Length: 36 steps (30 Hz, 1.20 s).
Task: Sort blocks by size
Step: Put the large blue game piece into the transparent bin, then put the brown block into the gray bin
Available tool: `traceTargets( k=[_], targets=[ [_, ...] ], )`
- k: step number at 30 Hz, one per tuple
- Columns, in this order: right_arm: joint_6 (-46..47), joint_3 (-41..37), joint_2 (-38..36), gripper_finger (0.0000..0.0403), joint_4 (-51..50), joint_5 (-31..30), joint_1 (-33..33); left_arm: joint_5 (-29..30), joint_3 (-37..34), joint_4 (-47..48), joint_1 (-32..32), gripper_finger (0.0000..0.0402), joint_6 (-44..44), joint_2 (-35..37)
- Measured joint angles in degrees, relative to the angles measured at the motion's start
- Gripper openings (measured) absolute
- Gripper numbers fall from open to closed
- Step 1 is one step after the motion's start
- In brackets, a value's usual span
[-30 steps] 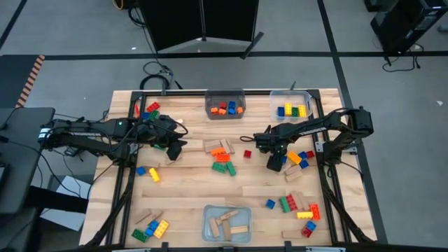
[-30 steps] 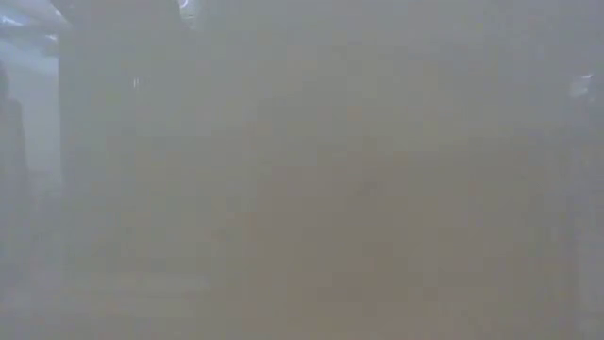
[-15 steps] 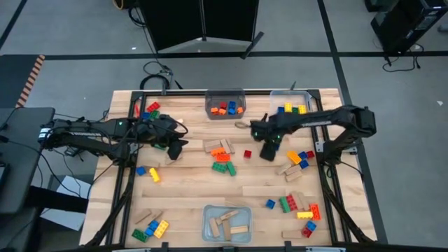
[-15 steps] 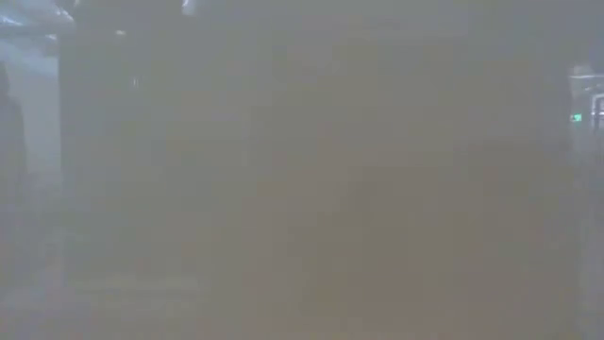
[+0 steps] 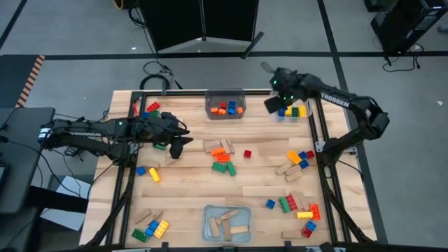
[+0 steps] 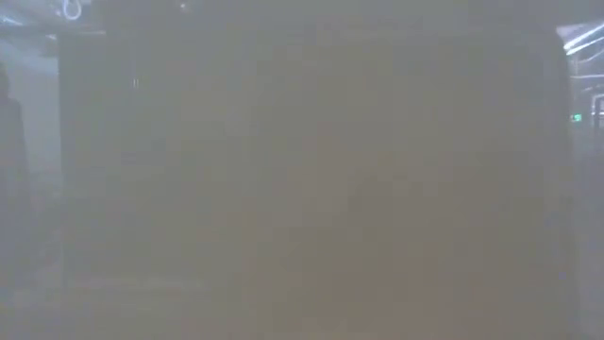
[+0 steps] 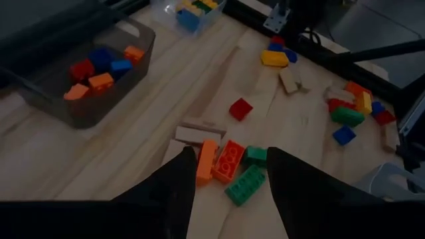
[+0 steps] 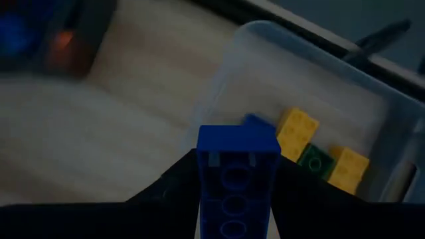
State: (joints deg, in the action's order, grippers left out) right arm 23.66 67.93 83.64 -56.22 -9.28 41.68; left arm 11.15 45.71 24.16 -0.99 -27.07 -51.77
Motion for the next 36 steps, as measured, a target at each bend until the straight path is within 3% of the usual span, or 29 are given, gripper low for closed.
traceTargets(
  k=[6,14,18,23,26,36],
  targets=[
    [4.8,0.0,4.9,0.015,7.2,5.9,6.2,0.0,0.0,-0.6,0.0,0.0191,0.1,0.0],
    [6.1,0.0,13.8,0.015,8.9,7.6,6.9,0.0,0.0,-0.4,0.0,0.0191,0.2,0.0],
    [6.3,-0.1,14.8,0.016,9.0,7.6,7.0,0.0,0.0,0.3,0.0,0.0191,0.5,0.0],
    [6.2,0.0,13.9,0.0249,9.0,7.1,7.1,0.0,0.0,-0.4,0.0,0.0191,2.9,0.0],
    [6.0,0.0,13.2,0.0276,7.8,6.9,7.3,0.4,0.0,-0.8,0.0,0.0191,3.0,0.0],
    [0.5,0.0,1.0,0.0239,-1.1,4.2,6.3,1.6,0.0,-1.9,0.0,0.0191,3.5,0.0]
  ],
)
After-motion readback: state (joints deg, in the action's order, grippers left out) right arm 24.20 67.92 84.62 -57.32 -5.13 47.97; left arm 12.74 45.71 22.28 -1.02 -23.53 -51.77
